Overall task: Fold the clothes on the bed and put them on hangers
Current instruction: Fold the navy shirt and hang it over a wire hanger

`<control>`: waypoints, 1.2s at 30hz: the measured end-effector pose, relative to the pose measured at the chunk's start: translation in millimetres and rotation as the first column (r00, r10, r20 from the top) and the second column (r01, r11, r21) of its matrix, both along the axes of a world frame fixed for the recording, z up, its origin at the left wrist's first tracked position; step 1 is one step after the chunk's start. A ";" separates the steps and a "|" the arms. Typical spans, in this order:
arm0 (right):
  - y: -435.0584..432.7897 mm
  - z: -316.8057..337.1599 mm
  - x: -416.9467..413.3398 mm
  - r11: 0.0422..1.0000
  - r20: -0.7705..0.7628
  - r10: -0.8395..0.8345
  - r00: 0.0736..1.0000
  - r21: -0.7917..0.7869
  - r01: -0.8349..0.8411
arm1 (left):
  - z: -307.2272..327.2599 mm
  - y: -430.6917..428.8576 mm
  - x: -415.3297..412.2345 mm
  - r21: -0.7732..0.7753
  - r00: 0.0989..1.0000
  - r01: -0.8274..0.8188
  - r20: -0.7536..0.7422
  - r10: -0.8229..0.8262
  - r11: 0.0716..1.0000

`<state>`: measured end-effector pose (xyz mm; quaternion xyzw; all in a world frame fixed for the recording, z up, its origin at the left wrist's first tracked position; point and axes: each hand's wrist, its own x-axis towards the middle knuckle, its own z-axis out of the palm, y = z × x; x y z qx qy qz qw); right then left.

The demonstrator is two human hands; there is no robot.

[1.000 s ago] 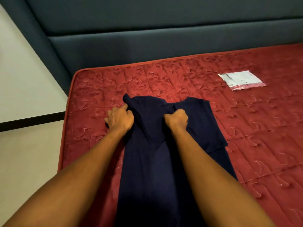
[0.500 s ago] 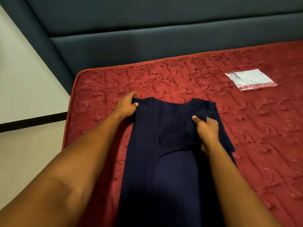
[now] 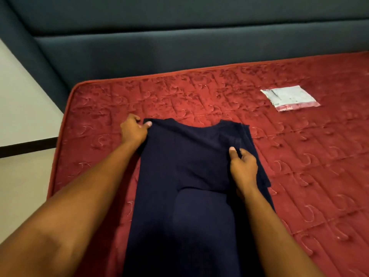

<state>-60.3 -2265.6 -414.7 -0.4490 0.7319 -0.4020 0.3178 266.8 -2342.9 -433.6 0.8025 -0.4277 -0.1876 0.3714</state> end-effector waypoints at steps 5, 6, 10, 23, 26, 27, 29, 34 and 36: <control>-16.4 28.0 19.5 0.989 0.057 0.026 0.998 -0.143 -0.018 | 19.3 6.5 11.3 -0.124 0.990 -0.126 -0.075 0.118 0.984; -20.3 38.1 30.6 0.984 0.042 0.069 0.997 -0.169 -0.061 | 26.6 12.0 10.7 -0.171 0.983 -0.161 -0.119 0.142 0.972; -27.5 72.1 90.8 0.874 -0.145 0.385 0.911 -0.258 -0.411 | 40.4 47.9 -6.9 -0.011 0.692 -0.072 -0.720 0.043 0.997; 52.7 22.7 118.6 0.687 -0.710 0.618 0.337 0.279 -0.671 | 25.8 111.5 -21.9 0.284 0.725 0.076 -0.674 0.143 0.956; 52.8 23.1 117.0 0.636 -0.725 0.598 0.342 0.169 -0.753 | 26.6 113.0 -19.4 0.248 0.710 -0.009 -0.681 0.180 0.969; 53.5 25.0 116.8 0.598 -0.681 0.634 0.368 0.129 -0.791 | 25.8 112.9 -16.7 0.227 0.719 -0.034 -0.671 0.181 0.973; 59.3 34.4 116.7 0.503 -0.494 0.781 0.382 0.136 -0.853 | 19.0 114.5 -11.1 0.193 0.773 -0.057 -0.613 0.166 0.980; 13.0 38.3 100.6 0.784 -0.282 0.567 0.774 -0.104 -0.612 | 19.1 135.6 -15.3 0.142 0.988 -0.004 -0.151 0.025 0.990; -29.1 32.6 91.3 0.924 -0.166 0.365 0.916 -0.053 -0.378 | 26.6 150.0 -29.9 -0.099 0.974 0.083 0.220 -0.060 0.992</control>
